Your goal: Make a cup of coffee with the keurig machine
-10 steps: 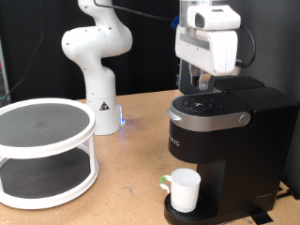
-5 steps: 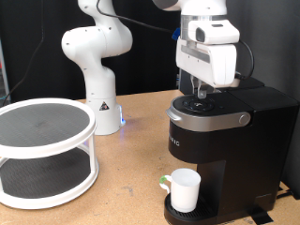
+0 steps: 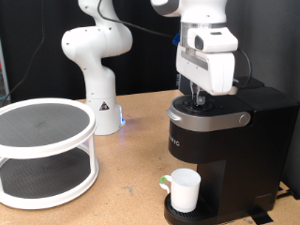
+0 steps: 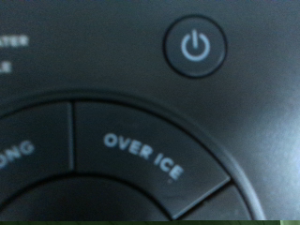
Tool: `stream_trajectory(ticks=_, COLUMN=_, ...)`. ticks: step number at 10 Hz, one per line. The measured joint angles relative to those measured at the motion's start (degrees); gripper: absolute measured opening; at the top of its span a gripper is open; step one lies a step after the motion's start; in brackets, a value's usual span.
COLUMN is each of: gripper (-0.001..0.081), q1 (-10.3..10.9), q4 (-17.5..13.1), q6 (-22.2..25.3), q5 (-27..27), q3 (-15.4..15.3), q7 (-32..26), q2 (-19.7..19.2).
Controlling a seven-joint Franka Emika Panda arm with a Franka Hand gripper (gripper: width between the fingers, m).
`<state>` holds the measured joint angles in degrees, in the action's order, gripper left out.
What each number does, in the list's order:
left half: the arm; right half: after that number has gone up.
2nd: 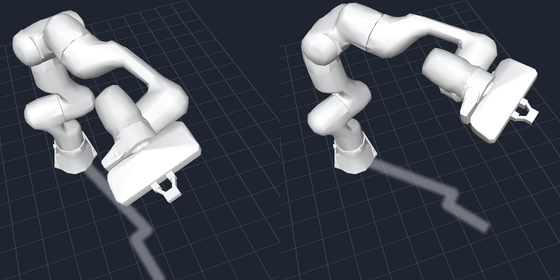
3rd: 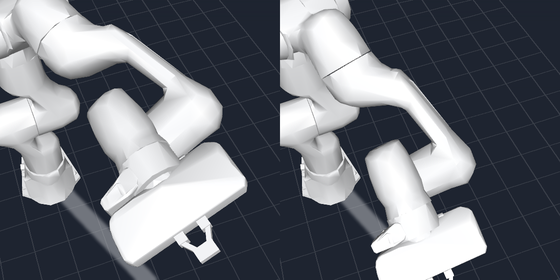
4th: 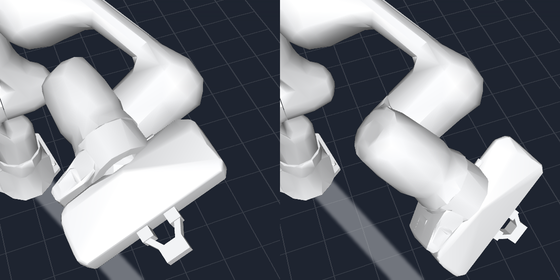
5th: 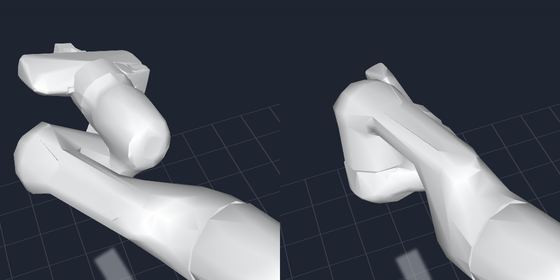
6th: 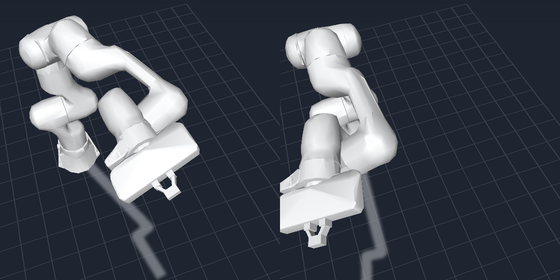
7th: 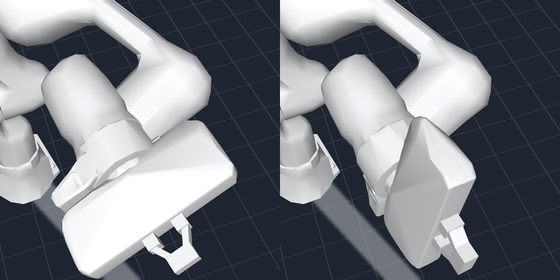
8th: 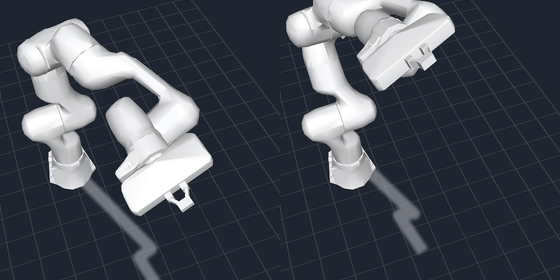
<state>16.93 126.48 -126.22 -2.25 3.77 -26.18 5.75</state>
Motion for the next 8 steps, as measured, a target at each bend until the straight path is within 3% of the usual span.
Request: stream_trajectory(ticks=8, gripper=0.0004, q1=-0.2, q4=-1.0, q6=0.8, q5=-1.1, q3=0.0, q7=0.2, q2=-1.2)
